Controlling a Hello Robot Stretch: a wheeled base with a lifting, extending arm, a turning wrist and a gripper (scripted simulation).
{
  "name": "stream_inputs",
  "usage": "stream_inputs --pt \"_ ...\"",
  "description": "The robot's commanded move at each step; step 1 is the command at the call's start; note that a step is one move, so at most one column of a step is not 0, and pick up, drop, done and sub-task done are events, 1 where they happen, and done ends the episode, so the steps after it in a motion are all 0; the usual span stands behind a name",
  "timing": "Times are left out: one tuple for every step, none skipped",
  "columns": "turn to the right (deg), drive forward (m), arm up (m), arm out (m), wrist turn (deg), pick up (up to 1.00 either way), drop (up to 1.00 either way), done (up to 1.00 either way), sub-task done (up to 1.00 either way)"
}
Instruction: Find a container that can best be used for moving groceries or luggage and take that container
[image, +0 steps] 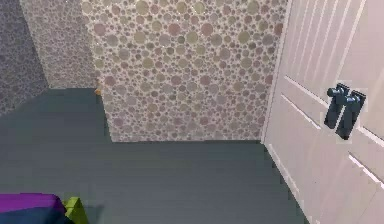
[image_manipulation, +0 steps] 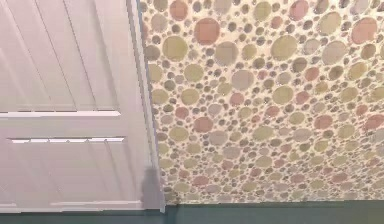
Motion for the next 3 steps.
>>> stream_inputs --pt "-27.0 0.00 0.00 0.00 0.0 0.00 0.00 0.00 0.00" --pt "0.0 0.05 0.00 0.00 0.0 0.00 0.00 0.00 0.00" --pt "-45.0 0.00 0.00 0.00 0.0 0.00 0.00 0.00 0.00"
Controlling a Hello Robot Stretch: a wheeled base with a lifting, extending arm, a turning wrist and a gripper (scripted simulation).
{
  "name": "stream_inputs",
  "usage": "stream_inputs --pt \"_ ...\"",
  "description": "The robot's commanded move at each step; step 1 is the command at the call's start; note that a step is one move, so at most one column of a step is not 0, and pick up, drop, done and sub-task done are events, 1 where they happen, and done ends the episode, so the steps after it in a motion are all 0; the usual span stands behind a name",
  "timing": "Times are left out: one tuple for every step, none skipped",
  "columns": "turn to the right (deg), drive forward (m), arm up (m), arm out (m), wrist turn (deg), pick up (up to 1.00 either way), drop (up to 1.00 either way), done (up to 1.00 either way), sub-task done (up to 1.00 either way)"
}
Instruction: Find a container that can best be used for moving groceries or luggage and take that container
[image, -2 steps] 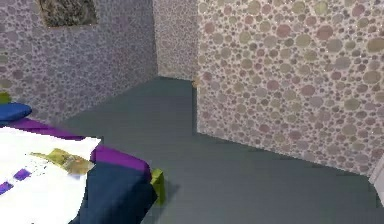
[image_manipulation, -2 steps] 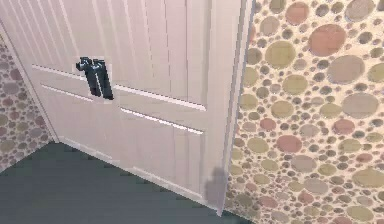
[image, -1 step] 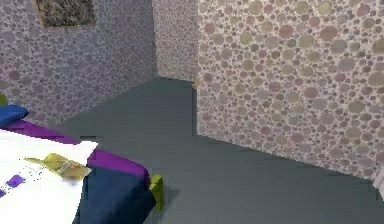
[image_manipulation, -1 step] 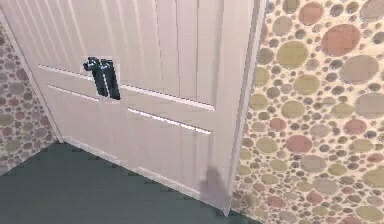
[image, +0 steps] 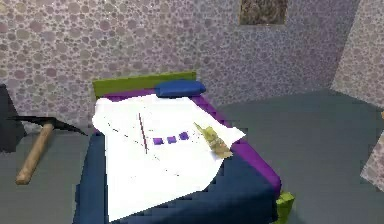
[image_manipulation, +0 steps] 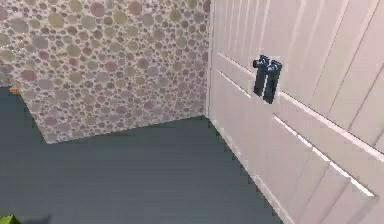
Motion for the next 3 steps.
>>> stream_inputs --pt "-45.0 0.00 0.00 0.00 0.0 0.00 0.00 0.00 0.00" --pt "-30.0 0.00 0.00 0.00 0.0 0.00 0.00 0.00 0.00" --pt "45.0 0.00 0.00 0.00 0.0 0.00 0.00 0.00 0.00"
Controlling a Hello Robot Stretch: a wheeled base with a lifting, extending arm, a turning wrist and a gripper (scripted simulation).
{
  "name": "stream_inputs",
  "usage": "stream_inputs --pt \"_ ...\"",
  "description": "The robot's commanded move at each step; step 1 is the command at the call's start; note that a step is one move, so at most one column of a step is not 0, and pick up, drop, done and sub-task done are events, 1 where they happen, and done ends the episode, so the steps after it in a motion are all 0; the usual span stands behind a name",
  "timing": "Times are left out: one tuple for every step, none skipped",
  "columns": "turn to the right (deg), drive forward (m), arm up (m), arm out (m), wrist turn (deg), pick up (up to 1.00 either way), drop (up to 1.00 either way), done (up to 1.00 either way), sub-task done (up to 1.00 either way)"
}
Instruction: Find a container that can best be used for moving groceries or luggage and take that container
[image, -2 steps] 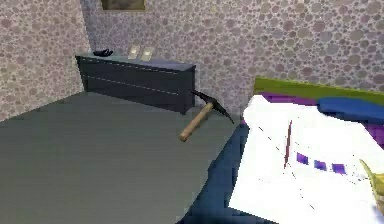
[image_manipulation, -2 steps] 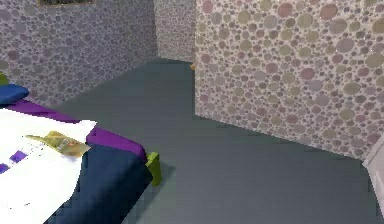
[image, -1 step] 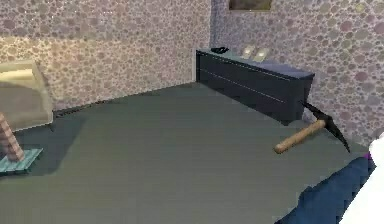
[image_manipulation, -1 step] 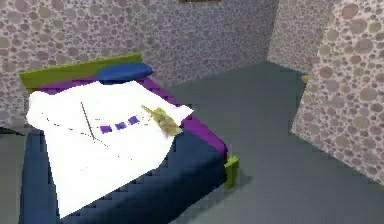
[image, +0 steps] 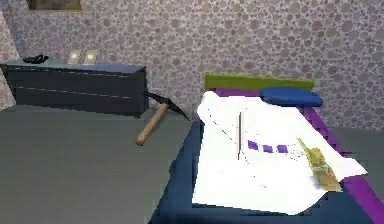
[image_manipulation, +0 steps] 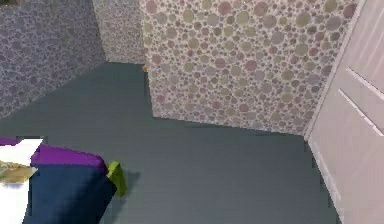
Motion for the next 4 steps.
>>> stream_inputs --pt "42.0 0.00 0.00 0.00 0.0 0.00 0.00 0.00 0.00" --pt "0.0 0.55 0.00 0.00 0.0 0.00 0.00 0.00 0.00" --pt "-45.0 0.00 0.00 0.00 0.0 0.00 0.00 0.00 0.00" --pt "-39.0 0.00 0.00 0.00 0.0 0.00 0.00 0.00 0.00"
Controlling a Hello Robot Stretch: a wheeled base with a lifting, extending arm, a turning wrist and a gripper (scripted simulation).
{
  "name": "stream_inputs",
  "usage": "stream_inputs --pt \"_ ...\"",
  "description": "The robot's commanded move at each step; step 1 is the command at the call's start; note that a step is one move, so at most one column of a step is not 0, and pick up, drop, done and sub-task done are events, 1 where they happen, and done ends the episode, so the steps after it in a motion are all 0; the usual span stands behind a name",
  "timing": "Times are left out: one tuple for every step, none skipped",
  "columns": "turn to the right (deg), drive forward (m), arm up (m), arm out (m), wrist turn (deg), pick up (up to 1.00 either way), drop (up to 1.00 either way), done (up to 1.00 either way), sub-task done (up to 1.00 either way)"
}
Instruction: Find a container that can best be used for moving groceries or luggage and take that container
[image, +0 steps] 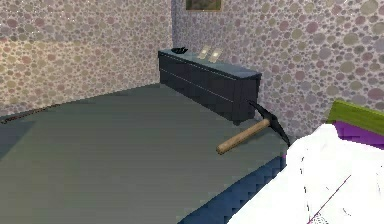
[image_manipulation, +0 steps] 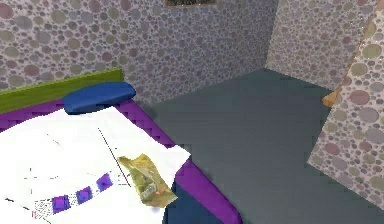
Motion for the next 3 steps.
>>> stream_inputs --pt "0.0 0.00 0.50 0.00 0.0 0.00 0.00 0.00 0.00" --pt "0.0 0.00 0.18 0.00 0.0 0.00 0.00 0.00 0.00" --pt "0.0 0.00 0.00 0.34 0.0 0.00 0.00 0.00 0.00"
